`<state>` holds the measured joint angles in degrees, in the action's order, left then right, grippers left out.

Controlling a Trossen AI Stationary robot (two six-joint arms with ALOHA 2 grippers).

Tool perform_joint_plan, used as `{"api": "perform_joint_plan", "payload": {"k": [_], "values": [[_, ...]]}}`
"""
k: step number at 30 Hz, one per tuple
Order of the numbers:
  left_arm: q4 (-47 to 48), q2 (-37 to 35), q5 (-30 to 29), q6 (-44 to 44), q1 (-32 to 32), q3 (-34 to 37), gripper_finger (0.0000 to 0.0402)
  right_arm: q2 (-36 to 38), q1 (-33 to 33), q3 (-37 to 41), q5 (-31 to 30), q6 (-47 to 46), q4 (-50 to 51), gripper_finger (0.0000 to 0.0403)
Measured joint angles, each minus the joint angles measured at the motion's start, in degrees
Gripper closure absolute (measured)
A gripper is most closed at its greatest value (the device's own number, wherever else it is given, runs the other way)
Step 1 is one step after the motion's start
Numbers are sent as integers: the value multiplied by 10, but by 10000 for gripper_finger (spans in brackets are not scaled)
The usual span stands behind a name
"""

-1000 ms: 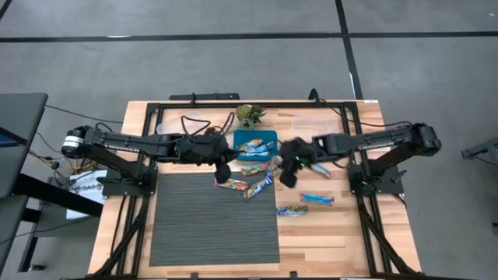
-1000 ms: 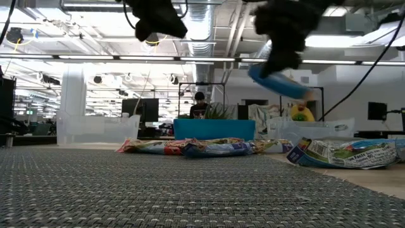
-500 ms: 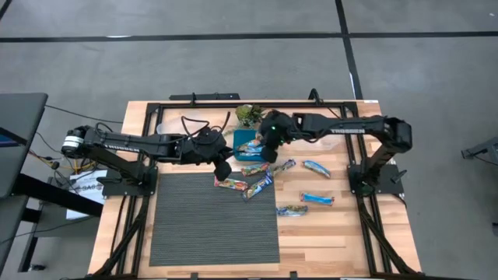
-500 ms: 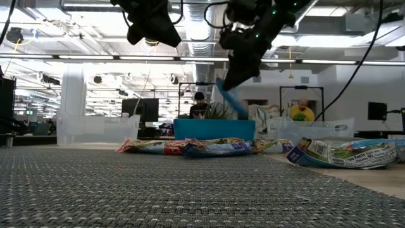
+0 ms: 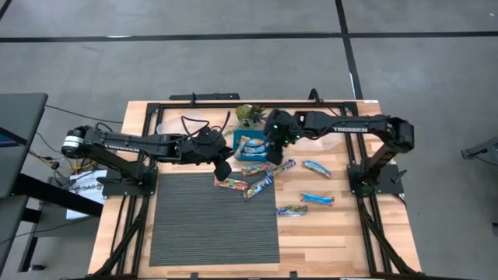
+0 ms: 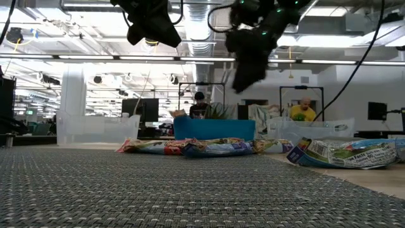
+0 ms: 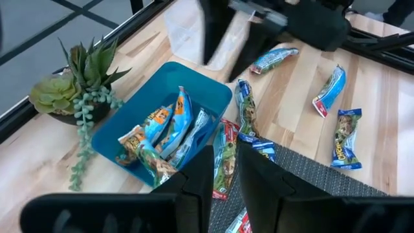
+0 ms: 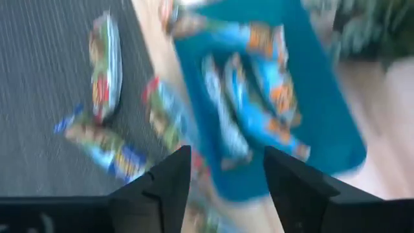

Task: Pick and place Granola Bars by type
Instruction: Put the red granola bar into the right transparent bin

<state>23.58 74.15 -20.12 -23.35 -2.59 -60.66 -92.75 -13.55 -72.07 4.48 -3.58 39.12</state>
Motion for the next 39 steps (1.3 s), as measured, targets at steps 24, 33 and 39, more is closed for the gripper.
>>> {"api": "perform_joint_plan", "payload": {"k": [24, 33, 39], "values": [[-8, 0, 145, 85, 0, 0, 338, 193, 310, 257, 1, -297, 197, 217], [-9, 0, 228, 90, 0, 0, 338, 111, 364, 292, 1, -320, 120, 223], [-8, 0, 228, 76, 0, 0, 338, 51, 355, 292, 2, -305, 90, 236]]}}
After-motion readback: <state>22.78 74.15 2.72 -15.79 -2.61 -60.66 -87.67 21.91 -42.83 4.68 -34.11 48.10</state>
